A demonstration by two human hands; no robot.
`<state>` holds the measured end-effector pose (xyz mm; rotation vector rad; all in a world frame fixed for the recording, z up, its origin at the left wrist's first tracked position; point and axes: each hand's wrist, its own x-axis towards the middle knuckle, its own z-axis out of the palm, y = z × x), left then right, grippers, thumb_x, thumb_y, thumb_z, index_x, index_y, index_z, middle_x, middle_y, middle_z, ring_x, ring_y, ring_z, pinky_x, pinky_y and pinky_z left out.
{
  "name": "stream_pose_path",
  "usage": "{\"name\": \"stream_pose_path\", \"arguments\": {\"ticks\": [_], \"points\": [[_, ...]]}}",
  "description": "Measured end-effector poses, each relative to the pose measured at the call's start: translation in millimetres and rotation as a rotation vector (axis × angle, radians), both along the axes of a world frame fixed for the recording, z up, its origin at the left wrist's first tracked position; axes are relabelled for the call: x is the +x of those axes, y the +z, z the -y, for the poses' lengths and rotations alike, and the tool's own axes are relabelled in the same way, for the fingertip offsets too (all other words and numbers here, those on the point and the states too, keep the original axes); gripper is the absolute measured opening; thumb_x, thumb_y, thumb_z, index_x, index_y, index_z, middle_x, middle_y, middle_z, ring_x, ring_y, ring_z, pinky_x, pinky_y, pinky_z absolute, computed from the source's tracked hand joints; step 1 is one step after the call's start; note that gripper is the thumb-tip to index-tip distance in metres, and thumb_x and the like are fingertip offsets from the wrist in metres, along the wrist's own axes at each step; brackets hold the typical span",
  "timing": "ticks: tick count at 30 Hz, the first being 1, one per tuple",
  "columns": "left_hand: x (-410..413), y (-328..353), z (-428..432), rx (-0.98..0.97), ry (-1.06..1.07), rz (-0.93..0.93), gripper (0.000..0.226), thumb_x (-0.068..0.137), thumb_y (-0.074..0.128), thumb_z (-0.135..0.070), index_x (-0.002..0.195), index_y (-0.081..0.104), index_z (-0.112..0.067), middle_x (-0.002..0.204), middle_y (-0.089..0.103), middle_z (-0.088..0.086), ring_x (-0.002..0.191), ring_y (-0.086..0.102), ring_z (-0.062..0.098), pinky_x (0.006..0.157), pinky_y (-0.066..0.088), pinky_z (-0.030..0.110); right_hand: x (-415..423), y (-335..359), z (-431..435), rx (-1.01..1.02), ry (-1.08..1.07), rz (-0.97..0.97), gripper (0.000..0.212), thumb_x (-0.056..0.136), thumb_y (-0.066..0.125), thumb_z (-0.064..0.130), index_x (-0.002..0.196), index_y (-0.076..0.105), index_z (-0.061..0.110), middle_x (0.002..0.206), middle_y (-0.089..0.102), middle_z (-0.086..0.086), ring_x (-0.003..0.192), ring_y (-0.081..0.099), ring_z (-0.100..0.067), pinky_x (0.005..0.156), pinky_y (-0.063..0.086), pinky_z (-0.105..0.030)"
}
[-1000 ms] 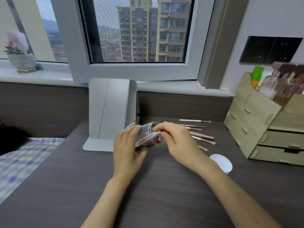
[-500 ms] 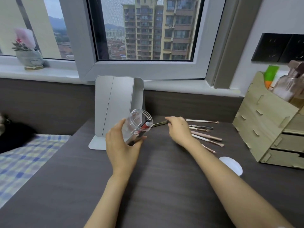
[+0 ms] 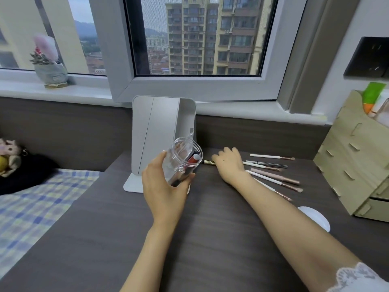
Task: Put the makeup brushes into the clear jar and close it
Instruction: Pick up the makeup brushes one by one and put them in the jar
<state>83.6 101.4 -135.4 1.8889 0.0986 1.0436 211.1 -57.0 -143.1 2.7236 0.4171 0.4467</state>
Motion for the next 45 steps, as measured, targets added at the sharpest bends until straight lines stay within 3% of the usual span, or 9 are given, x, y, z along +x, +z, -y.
{"name": "stream_pose_path", "arguments": {"ticks": [9, 16, 20, 25, 29, 34, 39, 41, 45], "points": [[-1, -1, 4, 0.089, -0.023, 0.029, 0.074, 0.053, 0.090, -0.018, 0.118, 0.055, -0.012, 0.110, 0.061, 0.002, 0.102, 0.051, 0.025, 0.081, 0.029, 0.017, -79, 86, 34, 0.712, 0.173, 0.164, 0.023, 0.086, 0.060, 0.019, 0.108, 0.068, 0.020, 0.090, 0.070, -0.008, 0.090, 0.055, -0.034, 0.081, 0.043, -0.041], [-6, -4, 13, 0.250, -0.069, 0.077, 0.083, 0.050, 0.090, -0.015, 0.120, 0.046, -0.021, 0.112, 0.061, 0.006, 0.101, 0.046, 0.017, 0.084, 0.036, 0.028, -144, 145, 40, 0.311, 0.402, 0.296, 0.020, 0.071, 0.069, 0.017, 0.086, 0.076, 0.027, 0.069, 0.063, -0.003, 0.071, 0.055, -0.031, 0.067, 0.033, -0.038], [-9, -7, 17, 0.368, -0.144, 0.100, 0.081, 0.049, 0.089, -0.011, 0.120, 0.050, -0.015, 0.116, 0.061, 0.010, 0.104, 0.045, 0.016, 0.086, 0.033, 0.023, -151, 130, 13, 0.248, 0.415, 0.112, 0.022, 0.070, 0.071, 0.018, 0.091, 0.067, 0.021, 0.080, 0.066, -0.003, 0.079, 0.057, -0.031, 0.071, 0.039, -0.038], [-12, -9, 21, 0.392, -0.203, 0.104, 0.079, 0.052, 0.087, -0.011, 0.121, 0.048, -0.016, 0.117, 0.060, 0.005, 0.107, 0.046, 0.017, 0.087, 0.039, 0.030, -153, 111, 3, 0.690, 0.296, -0.073, 0.025, 0.075, 0.067, 0.019, 0.082, 0.044, 0.018, 0.078, 0.057, 0.002, 0.073, 0.051, -0.024, 0.066, 0.041, -0.036], [-12, -8, 20, 0.344, -0.201, 0.095, 0.082, 0.051, 0.088, -0.010, 0.122, 0.047, -0.018, 0.117, 0.060, 0.009, 0.105, 0.045, 0.016, 0.088, 0.031, 0.019, -157, 99, 3, 0.920, 0.263, -0.061, 0.024, 0.074, 0.071, 0.016, 0.078, 0.047, 0.016, 0.073, 0.058, 0.001, 0.065, 0.051, -0.018, 0.060, 0.042, -0.030], [-12, -6, 20, 0.367, -0.189, 0.107, 0.084, 0.051, 0.088, -0.010, 0.122, 0.044, -0.019, 0.117, 0.061, 0.011, 0.103, 0.045, 0.016, 0.086, 0.031, 0.019, -162, 90, 8, 1.029, 0.355, -0.125, 0.011, 0.083, 0.066, 0.019, 0.093, 0.061, 0.017, 0.085, 0.072, 0.000, 0.078, 0.065, -0.015, 0.075, 0.054, -0.032], [-12, -4, 18, 0.322, -0.162, 0.121, 0.084, 0.049, 0.089, -0.006, 0.120, 0.045, -0.020, 0.115, 0.061, 0.009, 0.103, 0.044, 0.015, 0.088, 0.028, 0.015, -156, 74, 39, 1.302, 0.240, 0.111, 0.014, 0.092, 0.053, 0.013, 0.088, 0.067, 0.013, 0.077, 0.073, -0.001, 0.078, 0.068, -0.016, 0.072, 0.051, -0.032], [-11, -4, 17, 0.299, -0.145, 0.122, 0.083, 0.050, 0.088, -0.005, 0.119, 0.046, -0.019, 0.113, 0.061, 0.007, 0.103, 0.044, 0.016, 0.088, 0.027, 0.015, -142, 57, 68, 1.059, -0.048, 0.182, 0.019, 0.091, 0.051, 0.014, 0.088, 0.069, 0.010, 0.081, 0.074, -0.006, 0.085, 0.066, -0.025, 0.073, 0.047, -0.035], [-10, -4, 16, 0.280, -0.133, 0.103, 0.078, 0.051, 0.089, -0.010, 0.119, 0.051, -0.013, 0.113, 0.061, 0.007, 0.102, 0.044, 0.017, 0.088, 0.025, 0.014, -126, 17, 108, 0.395, -0.461, -0.117, 0.028, 0.092, 0.049, 0.031, 0.104, 0.067, 0.013, 0.114, 0.064, -0.010, 0.108, 0.053, -0.031, 0.089, 0.041, -0.035]]}}
